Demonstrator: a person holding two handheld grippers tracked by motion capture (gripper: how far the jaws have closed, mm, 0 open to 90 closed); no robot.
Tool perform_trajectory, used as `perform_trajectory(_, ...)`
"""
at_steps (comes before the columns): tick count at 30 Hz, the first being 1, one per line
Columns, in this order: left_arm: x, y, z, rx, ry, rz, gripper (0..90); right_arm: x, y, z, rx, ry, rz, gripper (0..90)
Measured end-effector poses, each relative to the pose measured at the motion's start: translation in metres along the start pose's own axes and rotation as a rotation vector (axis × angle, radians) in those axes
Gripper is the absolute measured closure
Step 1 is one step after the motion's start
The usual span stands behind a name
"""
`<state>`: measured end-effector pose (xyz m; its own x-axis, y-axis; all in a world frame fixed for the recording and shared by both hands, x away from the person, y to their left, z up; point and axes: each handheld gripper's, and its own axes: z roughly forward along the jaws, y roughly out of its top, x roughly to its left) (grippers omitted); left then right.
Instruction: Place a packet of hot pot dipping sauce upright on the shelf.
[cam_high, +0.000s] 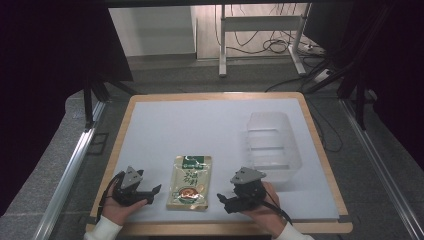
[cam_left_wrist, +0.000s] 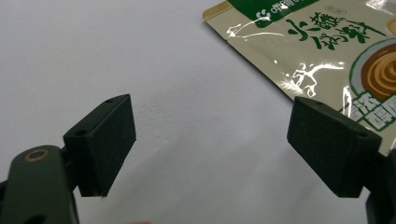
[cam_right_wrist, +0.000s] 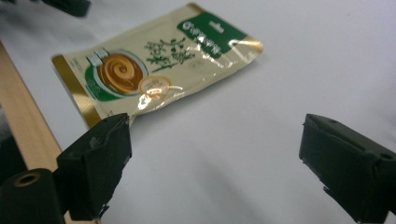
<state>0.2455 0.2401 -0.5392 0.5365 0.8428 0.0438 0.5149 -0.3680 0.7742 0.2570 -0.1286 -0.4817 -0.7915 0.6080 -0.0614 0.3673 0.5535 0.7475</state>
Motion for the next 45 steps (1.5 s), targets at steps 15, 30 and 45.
perform_trajectory(15,-0.001,0.003,0.001,-0.016,-0.015,0.002,15.4,-0.012,0.001,-0.012,-0.013,0.069,0.031,13.5)
perform_trajectory(30,-0.002,0.002,0.001,-0.011,-0.021,0.011,15.4,-0.017,0.002,-0.008,-0.003,0.056,0.013,17.0)
perform_trajectory(45,-0.003,0.002,0.000,-0.006,-0.020,0.022,15.4,-0.019,0.012,-0.007,-0.004,0.084,0.012,17.0)
